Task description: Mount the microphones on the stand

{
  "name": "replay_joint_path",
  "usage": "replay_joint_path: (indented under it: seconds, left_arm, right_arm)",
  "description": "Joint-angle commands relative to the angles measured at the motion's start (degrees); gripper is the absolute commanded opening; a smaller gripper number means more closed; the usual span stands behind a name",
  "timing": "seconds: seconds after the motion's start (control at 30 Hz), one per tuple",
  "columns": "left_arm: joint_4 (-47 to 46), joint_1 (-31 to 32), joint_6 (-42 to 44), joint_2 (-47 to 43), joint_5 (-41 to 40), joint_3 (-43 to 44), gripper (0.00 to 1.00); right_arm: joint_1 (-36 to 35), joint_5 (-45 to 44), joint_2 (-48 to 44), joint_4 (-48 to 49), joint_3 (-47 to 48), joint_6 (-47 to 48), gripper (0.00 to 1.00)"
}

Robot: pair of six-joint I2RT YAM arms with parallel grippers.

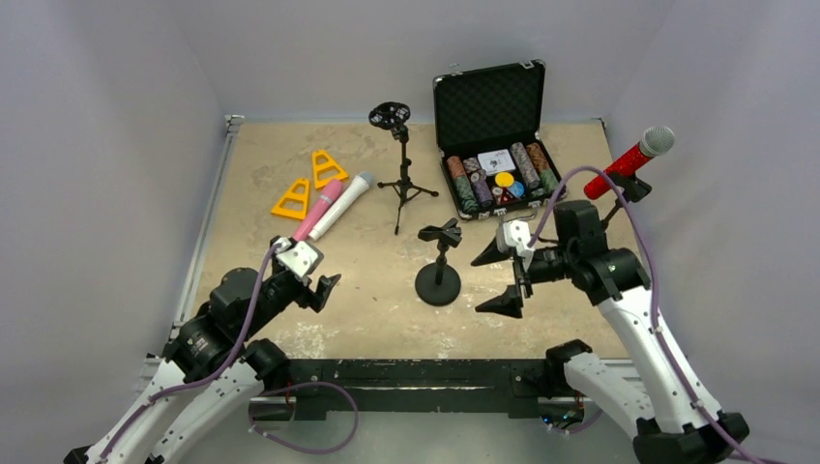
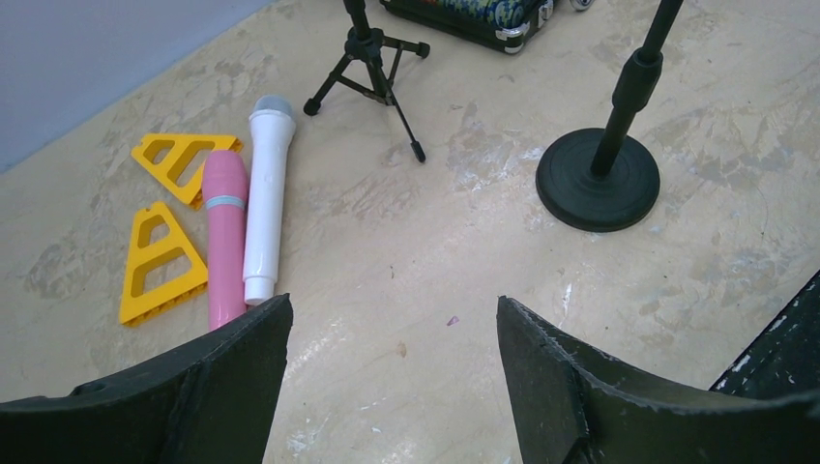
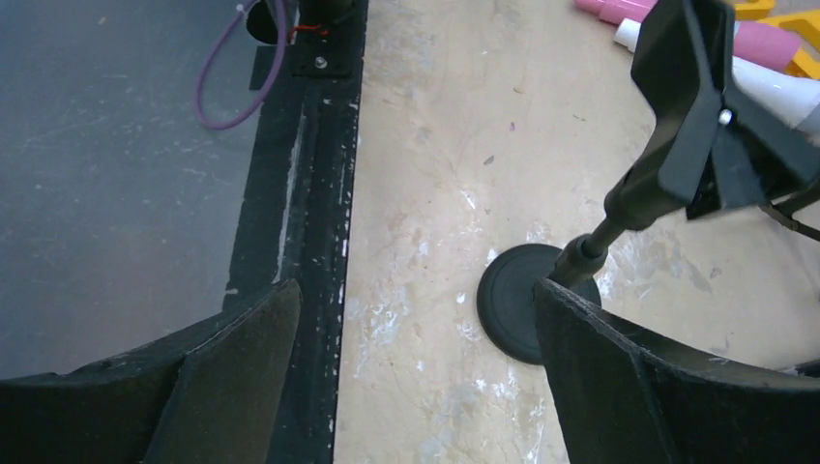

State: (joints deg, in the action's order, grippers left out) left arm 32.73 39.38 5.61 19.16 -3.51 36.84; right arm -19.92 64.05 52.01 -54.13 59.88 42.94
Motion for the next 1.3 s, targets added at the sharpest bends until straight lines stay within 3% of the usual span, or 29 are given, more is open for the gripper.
replay_joint_path:
  seconds: [0.0,0.23,0.47,0.93,1.03,1.13,1.27]
  left_arm:
    - [-1.56,-0.26,-0.81,-0.07,-2.42,-0.27,0.81]
    - [-2.41,-0.31,-4.36,1.25,-5.37,-0.01,0.87]
    - [-0.45,-0.35,-9.97,6.39,-9.88,3.87,0.92]
    - [5.47,-0.93,-14.3,19.36,-9.95,17.4,0.99]
    - [6.07,-4.03,-14.47,22.4,-7.4,18.47,0.99]
    - [7.47,-11.02,-15.04,27.18,-0.26,20.85,0.99]
    - [7.12,-13.62,-14.35,32.18,1.59,23.53,0.99]
  right_arm:
    - [3.81,5.27,-8.09,12.11,-8.46,-2.25,0.94]
    - [7.42,2.73,-12.45,18.43,-19.02,-1.79,0.99]
    - [7.78,-0.28,-12.98,19.15,-19.95,-1.18,0.99]
    - [8.5,-4.02,-13.31,19.41,-21.03,0.61,0.99]
    - [8.5,-4.3,-13.15,19.41,-21.03,0.73,0.99]
    - [8.58,-4.87,-13.09,19.62,-21.19,0.66,0.99]
    - [8.82,-5.23,-13.27,19.68,-21.19,0.66,0.99]
